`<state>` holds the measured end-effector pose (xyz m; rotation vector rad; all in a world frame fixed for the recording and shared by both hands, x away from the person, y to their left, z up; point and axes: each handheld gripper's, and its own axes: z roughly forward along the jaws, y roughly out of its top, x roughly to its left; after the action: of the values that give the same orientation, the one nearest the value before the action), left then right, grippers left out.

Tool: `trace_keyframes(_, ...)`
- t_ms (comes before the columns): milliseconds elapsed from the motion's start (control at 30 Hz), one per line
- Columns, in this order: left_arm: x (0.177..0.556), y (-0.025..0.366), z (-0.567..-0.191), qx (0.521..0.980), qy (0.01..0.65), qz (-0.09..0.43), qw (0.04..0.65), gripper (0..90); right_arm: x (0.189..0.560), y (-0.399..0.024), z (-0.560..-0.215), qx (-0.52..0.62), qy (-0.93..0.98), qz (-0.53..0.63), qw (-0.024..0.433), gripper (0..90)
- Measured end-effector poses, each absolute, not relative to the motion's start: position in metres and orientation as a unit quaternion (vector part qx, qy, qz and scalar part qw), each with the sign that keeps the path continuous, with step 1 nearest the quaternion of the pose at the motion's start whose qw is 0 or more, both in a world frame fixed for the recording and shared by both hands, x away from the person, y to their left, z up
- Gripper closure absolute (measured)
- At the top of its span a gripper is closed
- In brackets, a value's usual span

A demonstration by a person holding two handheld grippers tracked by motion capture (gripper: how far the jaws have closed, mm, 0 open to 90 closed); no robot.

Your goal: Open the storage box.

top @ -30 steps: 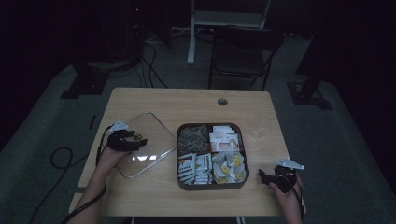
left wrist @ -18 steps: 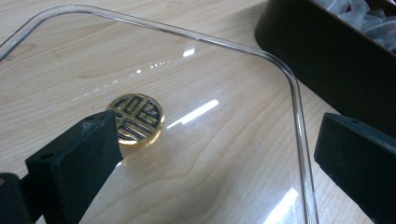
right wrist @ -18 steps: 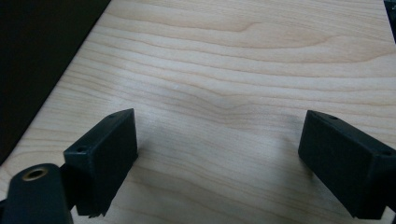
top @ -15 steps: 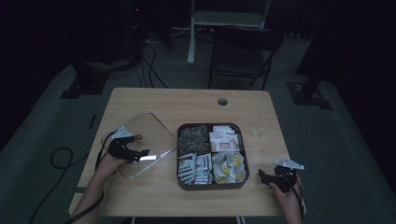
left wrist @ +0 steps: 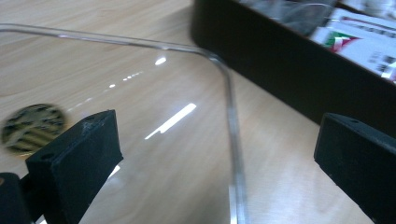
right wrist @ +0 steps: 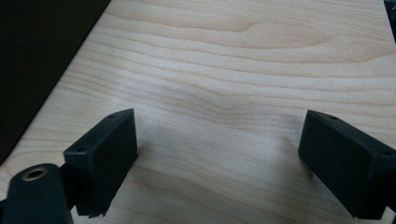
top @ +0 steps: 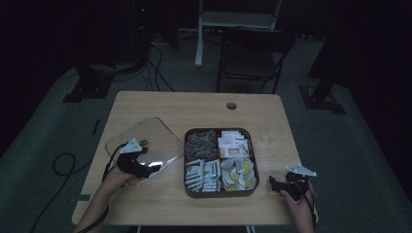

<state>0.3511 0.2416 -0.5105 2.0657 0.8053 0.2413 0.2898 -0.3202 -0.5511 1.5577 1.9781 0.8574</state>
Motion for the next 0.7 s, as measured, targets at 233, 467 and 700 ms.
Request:
trace_keyframes(233, 0.337, 0.226, -0.512, 0.843, 0.296, 0.091, 0.440, 1.2, 0.290, -0.320, -0.551, 0.569, 0.722, 0.313, 0.239, 11.2)
trace_keyframes(467, 0.325, 0.209, -0.515, 0.853, 0.270, 0.077, 0.440, 1.2, 0.290, -0.320, -0.551, 0.569, 0.722, 0.313, 0.239, 11.2)
trace_keyframes(700, 0.310, 0.194, -0.519, 0.862, 0.243, 0.065, 0.439, 1.2, 0.290, -0.320, -0.551, 0.569, 0.722, 0.313, 0.238, 11.2)
